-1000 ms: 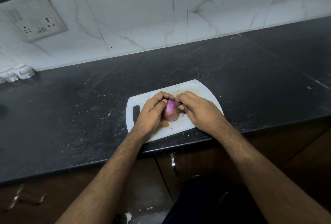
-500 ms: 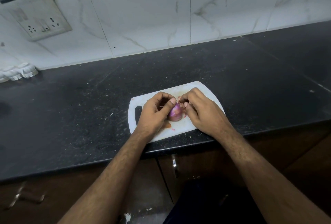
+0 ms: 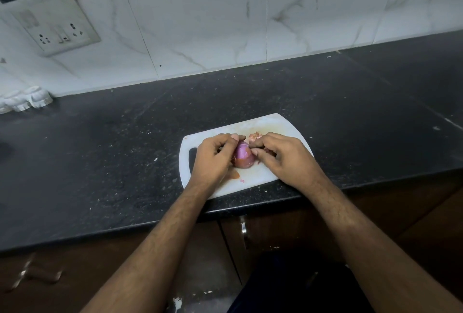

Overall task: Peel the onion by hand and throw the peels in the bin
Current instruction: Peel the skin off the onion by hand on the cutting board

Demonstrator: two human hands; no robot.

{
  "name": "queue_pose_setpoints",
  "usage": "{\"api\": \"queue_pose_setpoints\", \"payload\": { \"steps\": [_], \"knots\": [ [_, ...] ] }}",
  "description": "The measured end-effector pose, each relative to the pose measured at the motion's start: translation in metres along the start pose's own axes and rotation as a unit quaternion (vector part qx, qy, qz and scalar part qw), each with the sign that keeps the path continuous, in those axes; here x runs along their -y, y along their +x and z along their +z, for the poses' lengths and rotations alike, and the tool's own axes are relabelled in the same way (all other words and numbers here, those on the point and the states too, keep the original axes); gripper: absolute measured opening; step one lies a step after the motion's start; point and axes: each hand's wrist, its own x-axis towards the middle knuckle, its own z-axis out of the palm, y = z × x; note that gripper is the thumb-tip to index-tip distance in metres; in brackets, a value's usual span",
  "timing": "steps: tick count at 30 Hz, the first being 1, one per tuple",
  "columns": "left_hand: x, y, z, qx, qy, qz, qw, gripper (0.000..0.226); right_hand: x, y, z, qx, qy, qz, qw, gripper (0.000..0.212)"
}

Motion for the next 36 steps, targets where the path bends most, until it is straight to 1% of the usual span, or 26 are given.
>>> {"api": "queue_pose_setpoints", "payload": {
  "steps": [1, 2, 4, 7, 9, 12, 14, 16, 20, 23, 25, 28, 30, 32, 36],
  "knots": [
    [0.001, 0.000, 0.000, 0.011, 0.014, 0.001, 1.000, 0.021, -0.001, 0.001, 0.000, -0.003, 0.008, 0.007, 1.000, 0.013],
    [0.001, 0.000, -0.001, 0.032, 0.030, 0.008, 0.999, 0.026, -0.002, 0.001, 0.000, -0.003, 0.011, 0.014, 1.000, 0.014],
    [0.002, -0.002, -0.001, 0.089, 0.071, 0.031, 0.993, 0.043, -0.003, 0.002, 0.001, 0.000, 0.007, 0.026, 1.000, 0.014],
    [0.003, -0.002, -0.001, 0.129, 0.186, 0.112, 0.968, 0.070, -0.003, 0.002, 0.001, 0.005, 0.001, 0.022, 1.000, 0.013],
    [0.006, 0.000, 0.000, 0.141, 0.230, 0.142, 0.952, 0.077, -0.001, 0.001, 0.000, 0.004, 0.006, 0.022, 1.000, 0.016],
    [0.005, 0.000, 0.001, 0.144, 0.185, 0.132, 0.963, 0.074, 0.005, 0.000, -0.002, 0.016, 0.017, 0.046, 0.999, 0.034],
    [0.006, 0.000, 0.002, 0.136, 0.191, 0.153, 0.960, 0.072, 0.008, 0.001, -0.002, 0.028, -0.009, 0.055, 0.998, 0.040],
    [0.006, 0.000, 0.004, 0.120, 0.220, 0.176, 0.952, 0.069, 0.009, 0.001, -0.002, 0.034, -0.034, 0.054, 0.997, 0.037],
    [0.006, -0.004, 0.009, 0.078, 0.311, 0.220, 0.921, 0.059, 0.009, 0.001, -0.002, 0.040, -0.035, 0.055, 0.997, 0.025],
    [0.006, -0.006, 0.013, 0.058, 0.343, 0.246, 0.905, 0.052, 0.011, 0.000, -0.003, 0.044, -0.034, 0.055, 0.997, 0.019],
    [0.006, -0.008, 0.015, 0.052, 0.351, 0.248, 0.901, 0.052, 0.012, 0.000, -0.003, 0.046, -0.033, 0.055, 0.997, 0.018],
    [0.005, -0.009, 0.016, 0.043, 0.358, 0.242, 0.901, 0.058, 0.013, -0.001, -0.003, 0.043, -0.032, 0.057, 0.997, 0.017],
    [0.004, -0.010, 0.016, 0.039, 0.363, 0.237, 0.901, 0.061, 0.012, -0.001, -0.003, 0.037, -0.036, 0.058, 0.997, 0.012],
    [0.003, -0.010, 0.016, 0.038, 0.362, 0.233, 0.902, 0.060, 0.012, -0.001, -0.003, 0.032, -0.043, 0.059, 0.997, 0.008],
    [0.003, -0.009, 0.016, 0.046, 0.348, 0.224, 0.909, 0.056, 0.010, -0.001, -0.002, 0.023, -0.056, 0.051, 0.997, 0.007]
  ]
}}
